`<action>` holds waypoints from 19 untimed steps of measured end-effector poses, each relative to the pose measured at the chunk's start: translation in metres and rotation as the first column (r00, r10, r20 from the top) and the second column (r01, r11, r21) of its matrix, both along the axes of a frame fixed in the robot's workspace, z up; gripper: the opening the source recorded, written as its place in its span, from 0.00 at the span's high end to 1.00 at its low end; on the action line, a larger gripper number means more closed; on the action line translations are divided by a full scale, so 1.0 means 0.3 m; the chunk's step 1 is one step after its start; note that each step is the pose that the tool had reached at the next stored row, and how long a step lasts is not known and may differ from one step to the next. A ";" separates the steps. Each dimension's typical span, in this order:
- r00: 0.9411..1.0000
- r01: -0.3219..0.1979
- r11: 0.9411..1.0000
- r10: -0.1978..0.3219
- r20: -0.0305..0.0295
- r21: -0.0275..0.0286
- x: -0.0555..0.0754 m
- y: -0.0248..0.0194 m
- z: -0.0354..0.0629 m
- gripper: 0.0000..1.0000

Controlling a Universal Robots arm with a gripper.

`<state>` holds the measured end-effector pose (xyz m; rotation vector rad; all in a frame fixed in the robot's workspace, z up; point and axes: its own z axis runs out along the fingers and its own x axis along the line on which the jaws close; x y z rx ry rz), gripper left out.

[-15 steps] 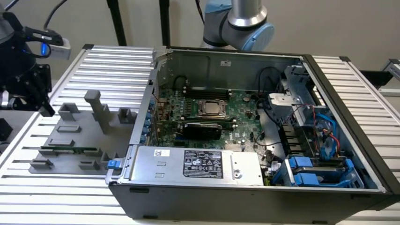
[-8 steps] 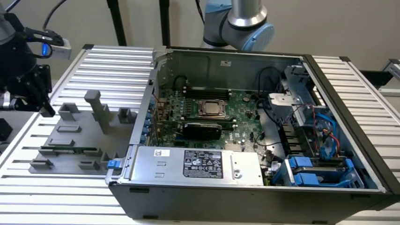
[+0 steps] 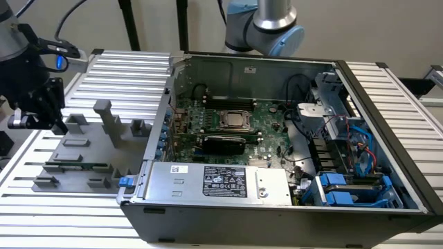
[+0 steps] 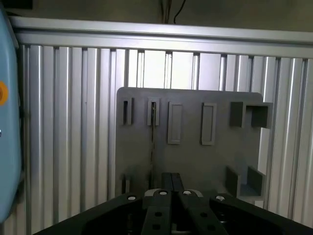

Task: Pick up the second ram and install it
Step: 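Pick up the second ram and move it above second insertion slot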

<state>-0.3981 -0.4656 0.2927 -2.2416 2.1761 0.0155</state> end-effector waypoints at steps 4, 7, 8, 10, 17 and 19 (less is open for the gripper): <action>1.000 0.000 1.000 0.000 0.000 0.000 0.003 -0.005 -0.023 0.89; 1.000 0.000 1.000 0.000 0.000 0.000 0.007 -0.013 -0.041 0.83; 1.000 0.000 1.000 0.000 0.000 0.000 0.008 -0.016 -0.047 0.76; 1.000 0.000 1.000 0.000 0.000 0.000 0.010 -0.019 -0.059 0.64; 1.000 0.000 1.000 0.000 0.000 0.000 0.012 -0.029 -0.101 0.58; 1.000 0.000 1.000 0.000 0.000 0.000 0.013 -0.032 -0.114 0.58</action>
